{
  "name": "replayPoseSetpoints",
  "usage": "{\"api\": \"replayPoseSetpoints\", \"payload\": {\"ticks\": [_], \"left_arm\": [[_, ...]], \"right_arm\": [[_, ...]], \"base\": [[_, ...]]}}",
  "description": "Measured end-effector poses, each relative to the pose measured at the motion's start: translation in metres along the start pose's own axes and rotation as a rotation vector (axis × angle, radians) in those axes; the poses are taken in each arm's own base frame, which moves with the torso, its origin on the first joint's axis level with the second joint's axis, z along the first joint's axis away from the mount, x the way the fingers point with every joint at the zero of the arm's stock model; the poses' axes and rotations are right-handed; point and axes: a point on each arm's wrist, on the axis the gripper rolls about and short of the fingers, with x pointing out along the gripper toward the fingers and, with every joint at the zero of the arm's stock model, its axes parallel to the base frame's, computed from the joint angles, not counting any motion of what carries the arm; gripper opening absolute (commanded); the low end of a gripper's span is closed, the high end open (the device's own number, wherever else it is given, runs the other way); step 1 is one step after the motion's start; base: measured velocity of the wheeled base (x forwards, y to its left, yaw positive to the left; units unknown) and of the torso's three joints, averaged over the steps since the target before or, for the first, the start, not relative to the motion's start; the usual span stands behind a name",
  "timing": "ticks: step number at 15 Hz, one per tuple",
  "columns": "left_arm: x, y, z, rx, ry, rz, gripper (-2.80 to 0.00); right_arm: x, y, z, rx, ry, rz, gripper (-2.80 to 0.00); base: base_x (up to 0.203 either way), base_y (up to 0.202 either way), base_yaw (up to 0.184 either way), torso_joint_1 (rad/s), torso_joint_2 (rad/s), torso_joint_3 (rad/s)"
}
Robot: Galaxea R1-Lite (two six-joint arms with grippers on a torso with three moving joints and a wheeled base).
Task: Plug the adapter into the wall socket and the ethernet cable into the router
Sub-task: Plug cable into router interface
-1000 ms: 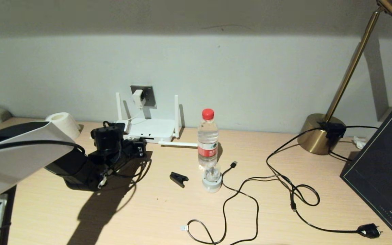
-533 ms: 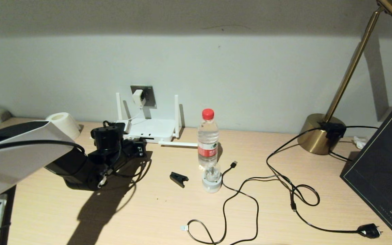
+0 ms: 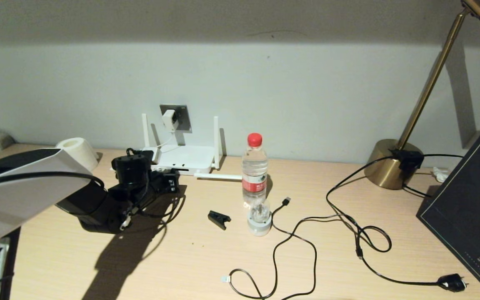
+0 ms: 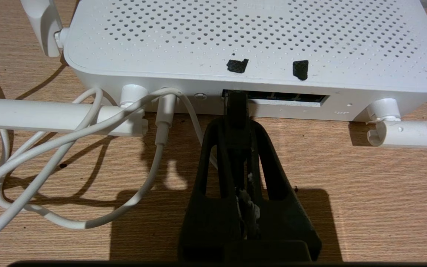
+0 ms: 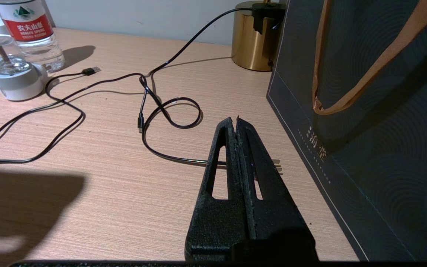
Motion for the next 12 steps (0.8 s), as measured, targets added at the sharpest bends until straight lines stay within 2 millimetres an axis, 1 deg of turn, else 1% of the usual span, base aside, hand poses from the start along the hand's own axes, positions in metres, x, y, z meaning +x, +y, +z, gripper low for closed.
{"api": "replayPoseSetpoints", "payload": {"ticks": [12], "left_arm": [[-0.0007, -0.0008, -0.0025, 0.000, 0.002, -0.005, -2.80]], "right_arm": [[0.0000, 0.0000, 0.0000, 0.000, 0.000, 0.000, -2.80]], "base": [[0.000, 0.000, 0.000, 0.000, 0.00, 0.000]]}}
